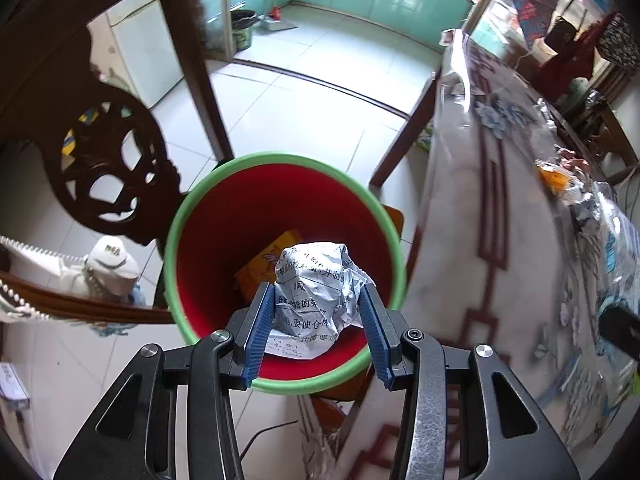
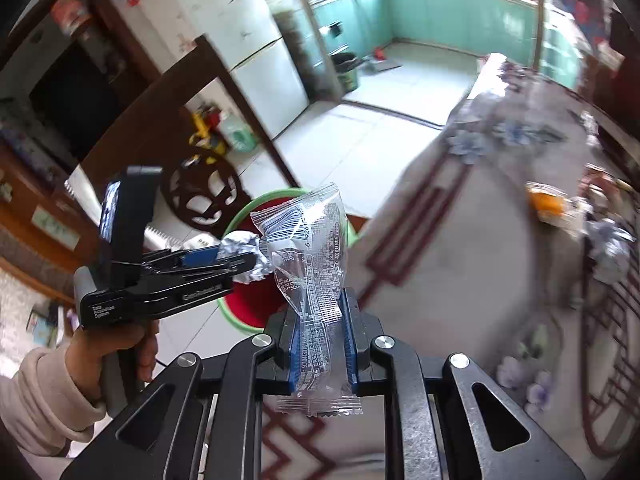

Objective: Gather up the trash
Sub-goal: 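Carry both items over the red bin and open both tools to drop them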

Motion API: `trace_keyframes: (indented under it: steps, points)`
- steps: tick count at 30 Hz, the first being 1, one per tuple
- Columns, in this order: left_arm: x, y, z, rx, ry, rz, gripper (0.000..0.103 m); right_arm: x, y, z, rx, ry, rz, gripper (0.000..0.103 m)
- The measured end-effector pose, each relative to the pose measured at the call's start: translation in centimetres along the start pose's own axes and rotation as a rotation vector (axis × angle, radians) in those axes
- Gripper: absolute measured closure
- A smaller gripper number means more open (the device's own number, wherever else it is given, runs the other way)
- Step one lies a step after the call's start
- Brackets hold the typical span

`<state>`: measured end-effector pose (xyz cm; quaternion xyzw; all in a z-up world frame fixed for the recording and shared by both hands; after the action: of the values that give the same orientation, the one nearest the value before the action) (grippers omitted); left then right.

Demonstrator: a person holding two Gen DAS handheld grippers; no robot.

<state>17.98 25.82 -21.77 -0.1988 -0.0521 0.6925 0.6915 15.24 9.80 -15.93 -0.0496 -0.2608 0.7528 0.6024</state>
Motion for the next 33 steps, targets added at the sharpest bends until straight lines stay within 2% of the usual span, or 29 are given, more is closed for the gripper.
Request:
trace_keyframes:
  steps: [8,20,22,23,24,25,29,33]
  points:
    - [1.6,0.0,-0.5,0.006,-0.023,0.034,0.061,2.5,-0.8,-2.9,0.041,-0.044,0.052,0.089]
    - [1.9,0.0,-0.7,0.009,-0.022,0.040,0.061,4.4,-1.6,-4.5,0.054,-0.068,0.089,0.089]
    - [2.0,0.0,-0.6,0.003,-0.033,0.044,0.054,4.7,-1.7,-4.6,0.045,-0.072,0.094,0.084]
    - [2.1,0.0,-0.5,-0.002,-0.035,0.046,0.051,4.7,-1.8,-4.5,0.040,-0.071,0.092,0.077]
    - [2.3,-0.1,-0.2,-0.014,-0.038,0.054,0.042,4.7,-1.9,-4.4,0.034,-0.073,0.087,0.071]
    - [2.4,-0.1,0.0,-0.024,-0.037,0.061,0.034,4.7,-1.9,-4.4,0.026,-0.073,0.083,0.069]
    - [2.8,-0.2,0.8,-0.053,-0.042,0.085,0.033,4.7,-2.0,-3.7,-0.001,-0.062,0.088,0.066]
    - [2.9,0.0,1.4,-0.069,-0.054,0.097,0.030,4.5,-1.9,-2.6,-0.038,-0.074,0.094,0.052]
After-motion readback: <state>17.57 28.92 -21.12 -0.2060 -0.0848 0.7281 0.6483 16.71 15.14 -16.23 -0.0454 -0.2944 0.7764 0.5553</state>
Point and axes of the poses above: each gripper's, at about its wrist camera, not at the fingertips, and z roughly against the way its jaws point, x to its left, y to its underside, the point moved 4 cm from there along -z, roughly the way its jaws point, and after that the axes turned 4 degrees about y, right-handed, at the moved point
